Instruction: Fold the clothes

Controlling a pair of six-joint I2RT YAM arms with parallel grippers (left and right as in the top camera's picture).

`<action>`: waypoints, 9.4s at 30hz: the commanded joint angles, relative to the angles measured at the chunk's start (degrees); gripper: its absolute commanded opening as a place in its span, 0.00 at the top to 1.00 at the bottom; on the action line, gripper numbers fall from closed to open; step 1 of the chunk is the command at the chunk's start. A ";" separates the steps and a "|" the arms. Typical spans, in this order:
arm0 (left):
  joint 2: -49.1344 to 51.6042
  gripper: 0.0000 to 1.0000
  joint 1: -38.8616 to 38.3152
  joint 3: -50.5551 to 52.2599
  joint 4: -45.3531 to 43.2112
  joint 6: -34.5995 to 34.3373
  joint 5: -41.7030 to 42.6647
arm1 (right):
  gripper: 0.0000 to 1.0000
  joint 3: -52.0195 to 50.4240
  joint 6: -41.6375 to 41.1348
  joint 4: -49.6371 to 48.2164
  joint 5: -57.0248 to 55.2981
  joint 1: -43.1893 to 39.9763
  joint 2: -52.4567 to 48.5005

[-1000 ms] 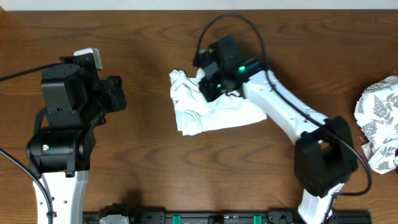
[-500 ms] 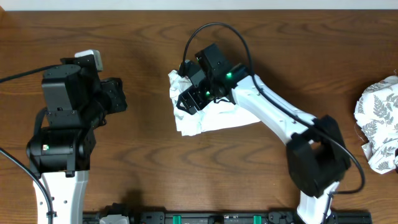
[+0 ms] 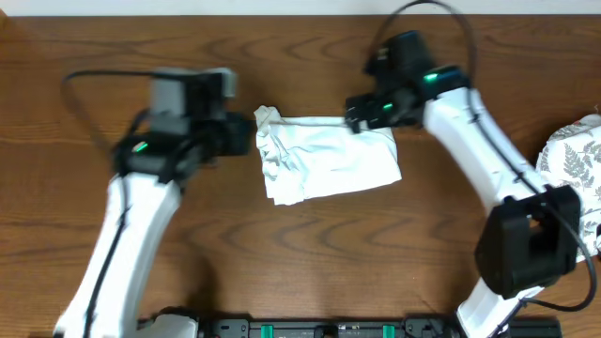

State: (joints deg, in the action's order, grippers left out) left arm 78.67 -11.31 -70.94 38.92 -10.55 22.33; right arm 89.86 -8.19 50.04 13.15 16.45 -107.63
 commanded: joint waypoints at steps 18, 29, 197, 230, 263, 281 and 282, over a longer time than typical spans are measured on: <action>35.39 0.81 -10.14 -0.22 -10.86 -1.99 -10.27 | 0.99 -1.51 3.52 2.75 15.65 -3.10 -14.21; 36.06 0.82 -6.84 -0.22 -5.77 -1.11 -17.18 | 0.96 -1.49 1.42 6.56 1.09 -8.74 -17.68; 0.15 0.88 -14.27 -4.90 8.68 -18.43 -38.05 | 0.99 -0.68 -10.88 -10.93 -5.62 9.62 -8.68; 17.55 0.87 -10.29 -3.21 5.35 -18.16 -31.95 | 0.99 -0.68 4.02 7.85 -27.06 -7.34 6.27; 15.72 0.87 -10.29 -3.21 5.86 -17.55 -31.71 | 0.97 -0.68 -2.47 -9.62 -19.69 3.26 -5.46; 22.51 0.94 -10.23 2.47 -18.84 -25.83 -14.97 | 0.99 -0.68 -2.86 -4.74 -20.41 3.69 -6.21; 24.26 0.94 -10.23 2.47 -20.74 -26.32 -13.18 | 0.99 -0.68 -2.86 -4.35 -20.44 3.72 -6.21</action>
State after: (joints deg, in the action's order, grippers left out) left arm 98.10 -21.76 -69.65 20.51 -32.99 2.87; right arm 88.44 -10.31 44.84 -7.09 20.80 -113.51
